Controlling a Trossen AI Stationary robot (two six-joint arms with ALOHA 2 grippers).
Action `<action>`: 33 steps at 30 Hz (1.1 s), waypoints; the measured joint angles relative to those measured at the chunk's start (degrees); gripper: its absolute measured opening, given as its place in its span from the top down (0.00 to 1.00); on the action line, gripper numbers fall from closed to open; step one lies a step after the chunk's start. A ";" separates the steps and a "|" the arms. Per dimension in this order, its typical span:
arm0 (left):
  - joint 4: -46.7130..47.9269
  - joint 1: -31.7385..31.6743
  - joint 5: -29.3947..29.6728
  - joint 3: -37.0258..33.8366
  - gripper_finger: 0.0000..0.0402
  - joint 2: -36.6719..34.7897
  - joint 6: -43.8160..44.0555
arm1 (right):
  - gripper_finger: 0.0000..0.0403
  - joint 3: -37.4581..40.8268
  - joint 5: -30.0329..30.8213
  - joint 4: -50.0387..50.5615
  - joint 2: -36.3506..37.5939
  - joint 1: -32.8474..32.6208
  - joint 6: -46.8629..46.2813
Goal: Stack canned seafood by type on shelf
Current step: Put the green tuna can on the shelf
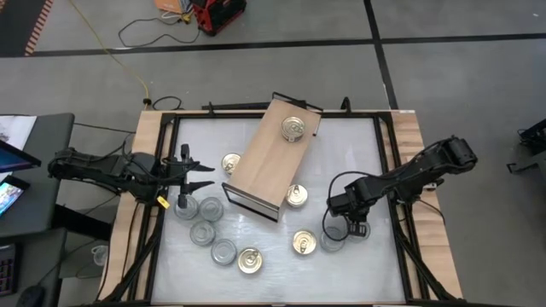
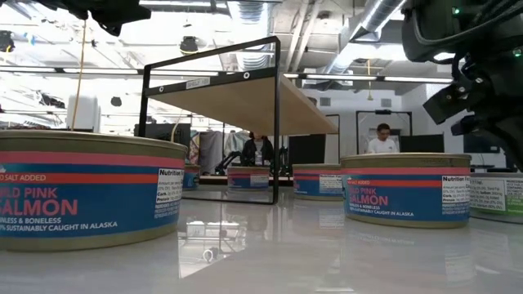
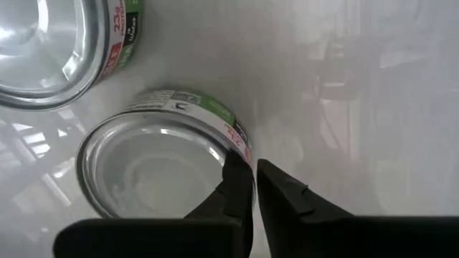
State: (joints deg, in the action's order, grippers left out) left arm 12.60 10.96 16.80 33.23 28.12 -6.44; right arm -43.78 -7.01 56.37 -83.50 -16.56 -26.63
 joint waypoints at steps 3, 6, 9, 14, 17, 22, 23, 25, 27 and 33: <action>-0.03 0.00 0.00 0.00 0.60 0.00 0.01 | 0.87 0.08 -0.03 0.30 0.43 1.65 1.05; -0.04 0.00 -0.03 0.00 0.60 0.00 0.09 | 0.91 0.17 0.25 0.45 1.02 4.09 2.55; -0.04 0.00 -0.52 0.00 0.60 0.00 0.13 | 0.96 0.58 2.33 0.89 0.84 7.12 4.06; 0.04 0.00 -1.32 0.00 0.60 0.00 0.23 | 0.93 0.39 8.49 4.16 0.85 12.20 4.67; 0.04 0.00 -1.31 0.00 0.60 0.00 0.24 | 0.87 0.05 11.99 6.01 1.51 14.94 4.97; 0.00 0.00 -1.31 0.00 0.60 0.00 0.23 | 0.84 -4.03 15.90 11.88 4.00 17.58 6.23; 0.00 0.00 -1.31 0.00 0.60 0.00 0.24 | 0.84 -5.25 16.77 12.91 4.84 17.52 6.23; 0.00 0.00 -1.31 0.00 0.60 0.00 0.24 | 0.84 -7.67 18.11 13.97 6.49 16.72 6.28; -0.04 0.00 -1.25 0.00 0.60 0.00 0.24 | 0.83 -9.58 17.77 14.15 8.23 15.65 7.13; -0.13 0.00 1.06 0.00 0.60 0.00 0.24 | 0.67 -12.25 10.18 14.02 12.61 10.75 3.59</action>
State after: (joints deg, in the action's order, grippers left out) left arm 12.47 10.96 17.85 33.23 28.12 -6.19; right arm -56.03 3.17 70.39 -70.89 -5.81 -23.04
